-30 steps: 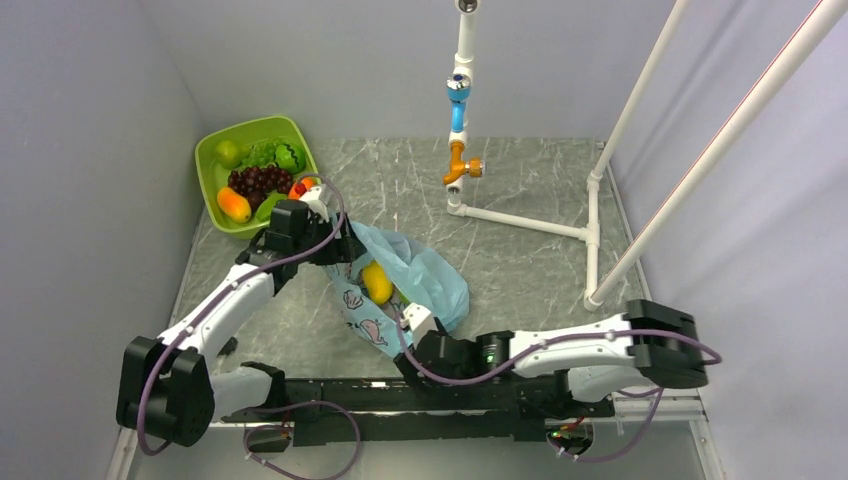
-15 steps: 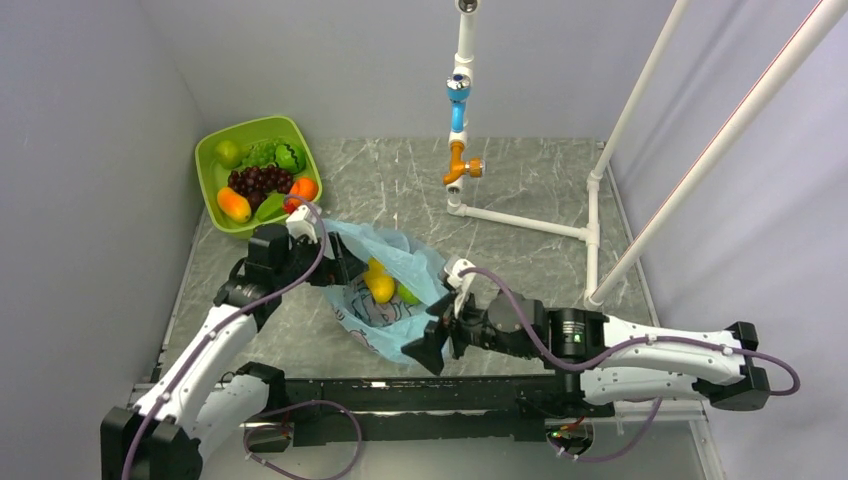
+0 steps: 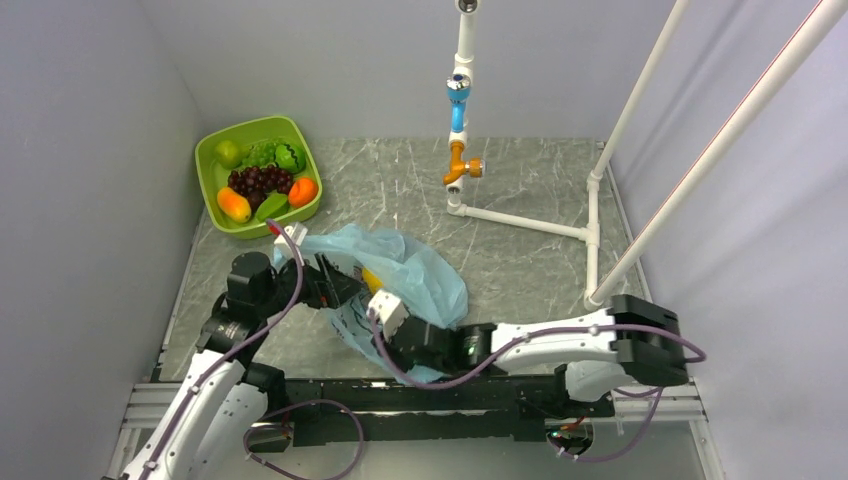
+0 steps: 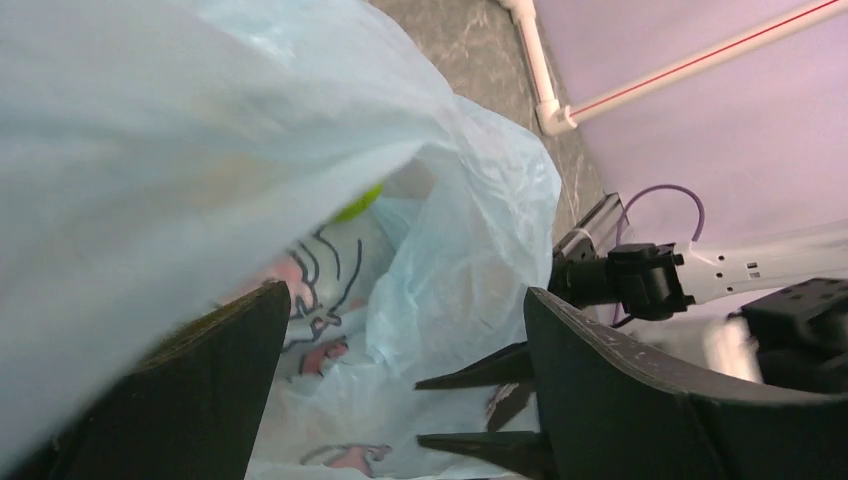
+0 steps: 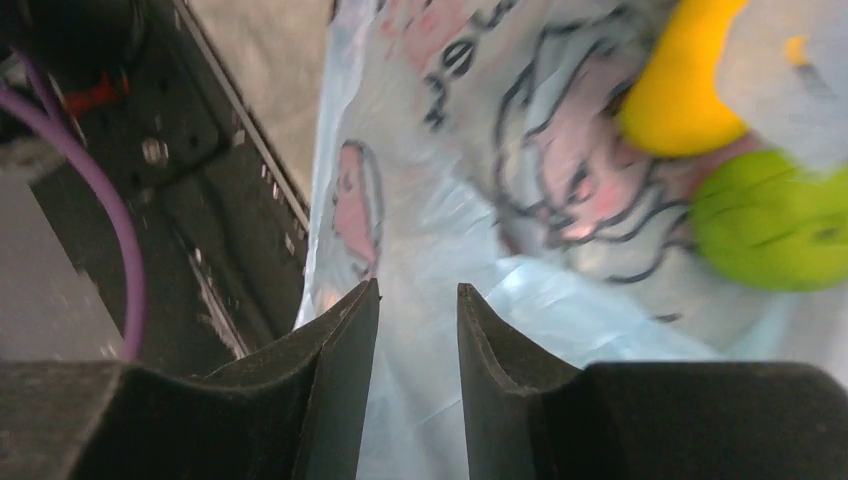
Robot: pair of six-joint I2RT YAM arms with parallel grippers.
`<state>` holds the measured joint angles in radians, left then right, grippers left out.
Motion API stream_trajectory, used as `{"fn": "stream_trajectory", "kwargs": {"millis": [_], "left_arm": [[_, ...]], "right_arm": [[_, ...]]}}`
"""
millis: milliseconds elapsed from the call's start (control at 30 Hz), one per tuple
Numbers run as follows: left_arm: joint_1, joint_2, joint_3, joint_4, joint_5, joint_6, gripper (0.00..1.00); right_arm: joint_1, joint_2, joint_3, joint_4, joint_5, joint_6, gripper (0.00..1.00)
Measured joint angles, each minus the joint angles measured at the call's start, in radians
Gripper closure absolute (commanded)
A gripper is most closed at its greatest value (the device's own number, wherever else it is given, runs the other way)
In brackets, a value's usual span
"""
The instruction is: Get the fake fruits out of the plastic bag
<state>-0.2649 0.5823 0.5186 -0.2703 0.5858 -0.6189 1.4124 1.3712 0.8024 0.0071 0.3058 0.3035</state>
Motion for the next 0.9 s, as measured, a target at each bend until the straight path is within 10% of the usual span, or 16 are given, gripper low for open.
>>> {"fn": "stream_trajectory", "kwargs": {"millis": [167,467,900], "left_arm": [[0.000,-0.035,-0.074,0.002,0.029,-0.057,0.14],[-0.202,-0.113,-0.217,0.132,-0.029,-0.197,0.23],[-0.591,0.134,-0.178,0.230,-0.511,-0.132,0.36]], "right_arm": [[0.088,0.151,-0.041,0.055,0.002,0.042,0.66],[0.066,-0.057,-0.087,0.072,0.067,0.080,0.27],[0.055,-0.339,-0.253,0.029,0.307,0.249,0.53]]}}
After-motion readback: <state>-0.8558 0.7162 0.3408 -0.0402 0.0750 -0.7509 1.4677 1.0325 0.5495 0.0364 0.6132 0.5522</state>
